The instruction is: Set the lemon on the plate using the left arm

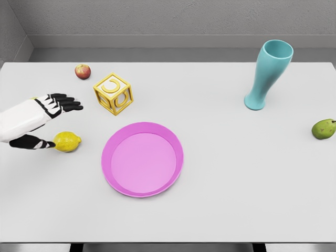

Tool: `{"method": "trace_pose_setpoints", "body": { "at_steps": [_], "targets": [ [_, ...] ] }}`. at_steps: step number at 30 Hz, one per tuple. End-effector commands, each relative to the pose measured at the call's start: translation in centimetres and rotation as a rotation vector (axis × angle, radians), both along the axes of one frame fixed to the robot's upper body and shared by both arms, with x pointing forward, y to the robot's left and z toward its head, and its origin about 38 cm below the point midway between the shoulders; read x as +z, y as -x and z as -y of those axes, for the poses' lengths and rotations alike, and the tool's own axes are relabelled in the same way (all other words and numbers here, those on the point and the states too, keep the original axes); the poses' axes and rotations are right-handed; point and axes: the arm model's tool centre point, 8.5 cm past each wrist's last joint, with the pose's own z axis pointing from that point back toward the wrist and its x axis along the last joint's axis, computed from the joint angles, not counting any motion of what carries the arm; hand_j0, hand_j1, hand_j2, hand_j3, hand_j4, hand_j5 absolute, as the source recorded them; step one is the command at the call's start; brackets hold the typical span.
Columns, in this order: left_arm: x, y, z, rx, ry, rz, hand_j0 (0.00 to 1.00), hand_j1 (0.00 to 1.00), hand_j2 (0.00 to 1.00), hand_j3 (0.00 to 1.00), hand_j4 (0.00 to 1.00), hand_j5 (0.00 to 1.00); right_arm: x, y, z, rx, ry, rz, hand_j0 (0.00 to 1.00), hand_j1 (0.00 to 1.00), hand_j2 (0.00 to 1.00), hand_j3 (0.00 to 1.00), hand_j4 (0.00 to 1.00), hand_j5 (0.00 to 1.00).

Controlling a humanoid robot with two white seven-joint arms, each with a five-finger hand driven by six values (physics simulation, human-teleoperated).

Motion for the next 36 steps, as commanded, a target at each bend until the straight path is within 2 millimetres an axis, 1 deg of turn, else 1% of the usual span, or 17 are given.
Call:
{"method": "trace_pose_setpoints", "body": {
  "at_steps": [1, 3, 6, 7, 9, 11, 17, 25, 28, 30, 32, 36],
  "targets": [
    [-0.1, 0.2, -0.6, -0.004, -0.043, -0.029, 1.0, 1.0, 1.0, 1.0, 1.0, 1.0, 0.0, 0.0, 0.0, -0.001, 0.001, 0.0, 1.0, 1.0, 1.0, 1.0, 1.0, 1.0],
    [-0.2, 0.1, -1.9, 0.022, -0.076, -0.043, 1.0, 1.0, 1.0, 1.0, 1.0, 1.0, 0.0, 0.0, 0.0, -0.001, 0.001, 0.0, 1.0, 1.0, 1.0, 1.0, 1.0, 1.0],
    [-0.2, 0.1, -2.3, 0.029, -0.091, -0.048, 1.0, 1.0, 1.0, 1.0, 1.0, 1.0, 0.0, 0.0, 0.0, -0.001, 0.001, 0.0, 1.0, 1.0, 1.0, 1.0, 1.0, 1.0],
    [-0.4, 0.1, -2.3, 0.029, -0.093, -0.051, 1.0, 1.0, 1.0, 1.0, 1.0, 1.0, 0.0, 0.0, 0.0, -0.001, 0.001, 0.0, 1.0, 1.0, 1.0, 1.0, 1.0, 1.0],
    [-1.9, 0.6, -1.4, 0.002, -0.091, -0.096, 1.0, 1.0, 1.0, 1.0, 1.0, 1.0, 0.0, 0.0, 0.0, -0.001, -0.001, 0.0, 1.0, 1.0, 1.0, 1.0, 1.0, 1.0],
    [-2.1, 0.6, -1.2, 0.0, -0.083, -0.097, 1.0, 1.0, 1.0, 1.0, 1.0, 1.0, 0.0, 0.0, 0.0, -0.001, 0.001, 0.0, 1.0, 1.0, 1.0, 1.0, 1.0, 1.0],
    [-3.6, 1.1, -0.9, -0.012, -0.093, -0.14, 1.0, 1.0, 1.0, 1.0, 1.0, 1.0, 0.0, 0.0, 0.0, -0.001, 0.001, 0.0, 1.0, 1.0, 1.0, 1.0, 1.0, 1.0],
    [-4.0, 1.2, -0.9, -0.02, -0.121, -0.141, 1.0, 1.0, 1.0, 1.0, 1.0, 1.0, 0.0, 0.0, 0.0, -0.001, -0.001, 0.0, 1.0, 1.0, 1.0, 1.0, 1.0, 1.0],
    [-3.2, 0.6, -0.5, -0.024, -0.112, -0.113, 1.0, 1.0, 1.0, 1.0, 1.0, 1.0, 0.0, 0.0, 0.0, -0.001, 0.001, 0.0, 1.0, 1.0, 1.0, 1.0, 1.0, 1.0],
    [-3.5, 0.6, -0.2, -0.026, -0.101, -0.115, 1.0, 1.0, 1.0, 1.0, 1.0, 1.0, 0.0, 0.0, 0.0, -0.001, 0.001, 0.0, 1.0, 1.0, 1.0, 1.0, 1.0, 1.0],
    [-3.9, 0.7, -0.2, -0.034, -0.128, -0.115, 1.0, 1.0, 1.0, 1.0, 1.0, 1.0, 0.0, 0.0, 0.0, -0.001, 0.001, 0.0, 1.0, 1.0, 1.0, 1.0, 1.0, 1.0],
    [-4.5, 0.5, -0.4, -0.016, -0.113, -0.123, 1.0, 1.0, 1.0, 1.0, 1.0, 1.0, 0.0, 0.0, 0.0, -0.001, 0.001, 0.0, 1.0, 1.0, 1.0, 1.0, 1.0, 1.0]
  ]
}}
